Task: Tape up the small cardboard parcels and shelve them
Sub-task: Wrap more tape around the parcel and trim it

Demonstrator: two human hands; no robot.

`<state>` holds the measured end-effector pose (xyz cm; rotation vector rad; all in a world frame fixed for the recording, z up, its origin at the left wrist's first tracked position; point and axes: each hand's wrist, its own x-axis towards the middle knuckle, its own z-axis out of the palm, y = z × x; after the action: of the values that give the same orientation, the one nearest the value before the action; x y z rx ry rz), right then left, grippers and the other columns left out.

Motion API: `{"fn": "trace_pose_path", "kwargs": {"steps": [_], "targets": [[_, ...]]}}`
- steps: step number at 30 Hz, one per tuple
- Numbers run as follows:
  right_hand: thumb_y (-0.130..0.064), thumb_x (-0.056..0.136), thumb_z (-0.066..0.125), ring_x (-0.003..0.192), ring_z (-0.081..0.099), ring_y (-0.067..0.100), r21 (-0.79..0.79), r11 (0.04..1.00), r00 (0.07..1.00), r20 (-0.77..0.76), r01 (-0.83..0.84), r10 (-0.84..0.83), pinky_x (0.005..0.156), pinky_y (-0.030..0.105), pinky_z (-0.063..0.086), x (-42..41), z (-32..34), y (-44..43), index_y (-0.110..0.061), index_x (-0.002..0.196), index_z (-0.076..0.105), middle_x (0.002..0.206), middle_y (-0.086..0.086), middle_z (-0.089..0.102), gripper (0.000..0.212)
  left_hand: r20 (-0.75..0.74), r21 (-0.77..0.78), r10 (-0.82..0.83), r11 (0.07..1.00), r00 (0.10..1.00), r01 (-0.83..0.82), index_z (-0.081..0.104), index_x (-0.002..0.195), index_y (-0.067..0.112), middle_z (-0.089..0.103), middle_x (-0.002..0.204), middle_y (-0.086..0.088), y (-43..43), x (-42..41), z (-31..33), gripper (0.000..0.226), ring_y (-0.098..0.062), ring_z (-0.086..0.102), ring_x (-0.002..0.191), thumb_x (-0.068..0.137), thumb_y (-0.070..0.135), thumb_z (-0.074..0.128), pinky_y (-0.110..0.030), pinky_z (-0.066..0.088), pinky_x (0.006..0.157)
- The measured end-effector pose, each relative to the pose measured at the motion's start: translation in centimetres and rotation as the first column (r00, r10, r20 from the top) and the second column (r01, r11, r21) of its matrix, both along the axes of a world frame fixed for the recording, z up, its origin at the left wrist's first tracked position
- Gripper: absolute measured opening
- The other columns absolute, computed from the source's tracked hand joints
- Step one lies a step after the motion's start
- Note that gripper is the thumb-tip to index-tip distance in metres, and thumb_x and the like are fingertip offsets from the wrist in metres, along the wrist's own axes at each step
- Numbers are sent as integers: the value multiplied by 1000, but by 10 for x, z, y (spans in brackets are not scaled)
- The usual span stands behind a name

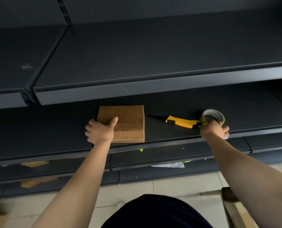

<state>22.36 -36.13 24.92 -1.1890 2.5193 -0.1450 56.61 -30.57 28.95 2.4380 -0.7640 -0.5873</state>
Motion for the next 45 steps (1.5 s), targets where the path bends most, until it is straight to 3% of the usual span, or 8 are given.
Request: {"fn": "trace_pose_path", "kwargs": {"steps": [7,12,15,23,30,35,40,45], "targets": [[-14,83,59,133,22,36,-10,998,995,-80,-67,66,107,43,21,-28,-2,-9,-18,127,57,136,14,48,44,523,-189,-391,813,757,550,60,117,9,51,128,-14,6,-60,9,32,-33,43,123,89,23,61,-49,22,110],[-18,84,55,134,21,37,-117,991,989,-144,-60,43,113,45,12,-35,1,-4,-17,124,59,134,11,52,40,465,-226,-626,600,626,767,62,112,8,58,118,-9,-6,-111,21,22,-27,51,111,93,13,55,-35,35,95],[-17,85,52,132,23,37,-94,991,989,-121,-95,84,112,44,15,-36,1,1,-19,122,61,129,14,57,38,319,-150,-854,384,412,911,59,122,10,56,128,-4,-14,-142,17,29,-21,51,115,97,11,46,-30,37,95],[-7,82,51,133,23,36,-116,968,975,-56,-222,217,109,40,16,-21,3,22,-11,117,64,119,18,62,38,-2,197,-998,54,55,979,11,152,11,-1,161,-3,-36,-205,-26,54,-19,4,147,102,15,33,-33,10,118],[-10,81,52,140,14,33,-135,981,988,-83,-142,131,116,45,4,-46,22,23,-17,122,61,127,18,57,42,112,342,-991,111,77,933,13,151,6,16,158,-10,-47,-220,-46,51,-23,15,146,104,20,27,-36,13,118],[-17,88,45,142,14,28,-168,948,962,-28,-271,270,116,45,-5,-40,44,11,-18,128,58,131,14,55,42,30,-77,-892,449,452,890,43,138,12,47,138,-9,-45,-228,-27,44,-26,50,123,98,29,48,-37,42,99],[-25,91,44,135,27,26,-153,853,866,-55,-499,497,114,52,-6,-2,59,8,-26,126,58,121,5,61,38,-88,-401,-808,563,582,722,59,105,12,61,108,-3,-39,-217,-8,26,-14,59,93,88,31,65,-22,47,74],[-31,91,40,124,44,24,-133,745,754,-40,-654,655,113,52,-9,36,68,8,-26,124,59,110,3,65,38,-52,-425,-734,630,677,650,59,86,16,61,82,6,-31,-178,-1,9,-7,55,71,90,24,62,-25,42,65]]}}
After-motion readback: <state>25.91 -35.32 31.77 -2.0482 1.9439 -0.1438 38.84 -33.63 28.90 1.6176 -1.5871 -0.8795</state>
